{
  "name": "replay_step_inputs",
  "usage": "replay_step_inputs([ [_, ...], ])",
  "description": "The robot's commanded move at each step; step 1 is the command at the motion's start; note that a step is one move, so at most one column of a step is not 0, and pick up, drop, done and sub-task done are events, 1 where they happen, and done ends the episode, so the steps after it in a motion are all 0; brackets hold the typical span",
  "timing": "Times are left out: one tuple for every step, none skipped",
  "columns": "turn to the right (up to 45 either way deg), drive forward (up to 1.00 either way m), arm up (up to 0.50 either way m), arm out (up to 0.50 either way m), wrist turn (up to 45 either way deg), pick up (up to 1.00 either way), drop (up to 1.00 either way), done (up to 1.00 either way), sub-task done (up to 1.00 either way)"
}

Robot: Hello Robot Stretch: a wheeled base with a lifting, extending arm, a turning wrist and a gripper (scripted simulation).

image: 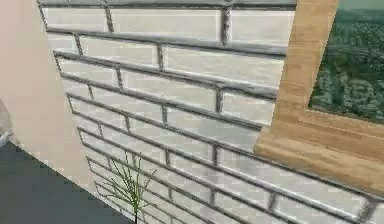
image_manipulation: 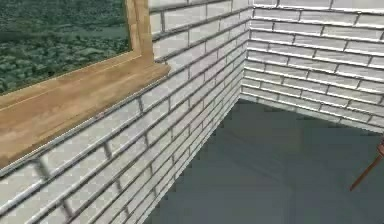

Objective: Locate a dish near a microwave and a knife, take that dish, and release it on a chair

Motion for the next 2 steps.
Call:
replay_step_inputs([
  [-45.0, 0.00, 0.00, 0.00, 0.0, 0.00, 0.00, 0.00, 0.00],
  [-39.0, 0.00, 0.00, 0.00, 0.0, 0.00, 0.00, 0.00, 0.00],
])
